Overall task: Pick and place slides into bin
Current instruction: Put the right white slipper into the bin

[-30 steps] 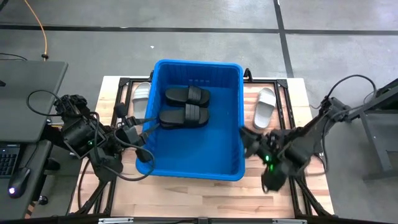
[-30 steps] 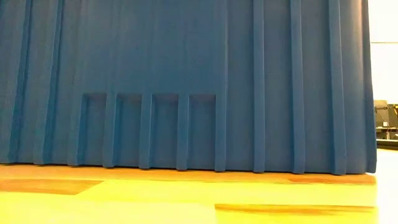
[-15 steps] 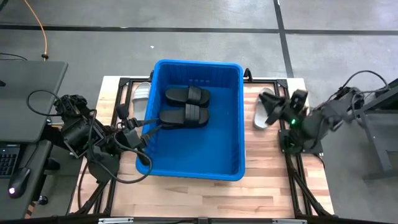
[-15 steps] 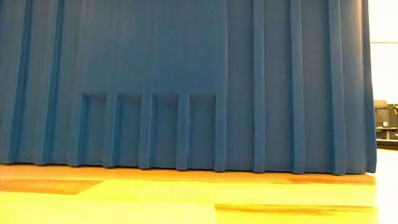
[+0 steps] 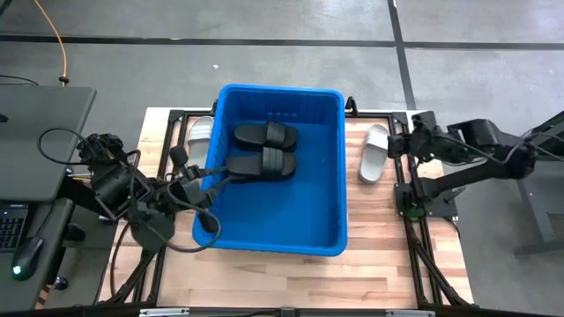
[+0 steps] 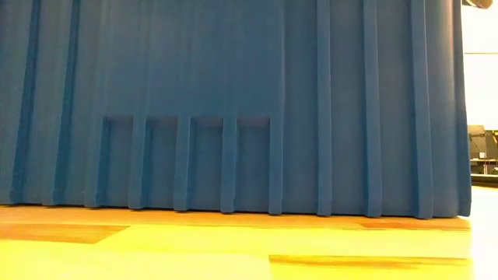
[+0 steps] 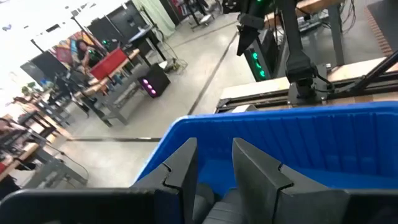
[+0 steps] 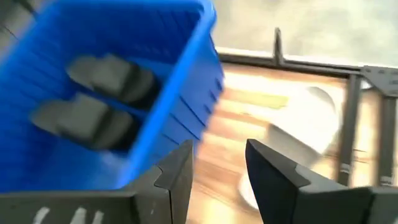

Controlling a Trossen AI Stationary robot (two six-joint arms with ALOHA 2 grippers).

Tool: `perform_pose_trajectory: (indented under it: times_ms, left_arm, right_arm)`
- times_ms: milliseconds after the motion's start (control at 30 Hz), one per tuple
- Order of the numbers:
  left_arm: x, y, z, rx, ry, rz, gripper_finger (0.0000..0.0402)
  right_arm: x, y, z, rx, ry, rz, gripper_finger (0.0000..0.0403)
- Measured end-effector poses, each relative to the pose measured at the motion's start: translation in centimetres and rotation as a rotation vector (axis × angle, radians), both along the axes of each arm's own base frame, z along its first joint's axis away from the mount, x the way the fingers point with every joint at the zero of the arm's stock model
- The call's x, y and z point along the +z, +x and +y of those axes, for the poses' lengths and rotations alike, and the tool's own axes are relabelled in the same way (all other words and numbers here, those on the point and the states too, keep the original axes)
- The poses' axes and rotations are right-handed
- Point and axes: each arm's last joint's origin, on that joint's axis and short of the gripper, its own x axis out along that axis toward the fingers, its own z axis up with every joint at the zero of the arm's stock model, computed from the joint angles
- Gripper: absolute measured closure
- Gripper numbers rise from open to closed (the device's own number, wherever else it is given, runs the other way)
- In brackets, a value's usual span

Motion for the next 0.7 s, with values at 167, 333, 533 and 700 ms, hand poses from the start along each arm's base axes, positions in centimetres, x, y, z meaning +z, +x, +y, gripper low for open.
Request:
perform_pose_trajectory:
  times_ms: [167,333,533,700]
  left_arm:
    - [-0.1,0.7,0.9,-0.003,-0.047,0.021,0.0309]
    - [-0.2,1.3,1.9,0.002,-0.085,0.04,0.0309]
    - [-0.3,1.6,2.5,0.002,-0.107,0.053,0.0309]
    - [-0.3,1.6,2.5,-0.001,-0.11,0.057,0.0309]
  right_arm:
    - [-0.5,0.4,-1.2,0.058,-0.027,0.196,0.0265]
    - [-0.9,1.3,-2.4,0.105,-0.05,0.355,0.0265]
    - [-2.9,2.6,-4.1,0.17,0.003,0.482,0.0265]
    - [-7.1,1.9,-4.5,0.265,0.101,0.551,0.0265]
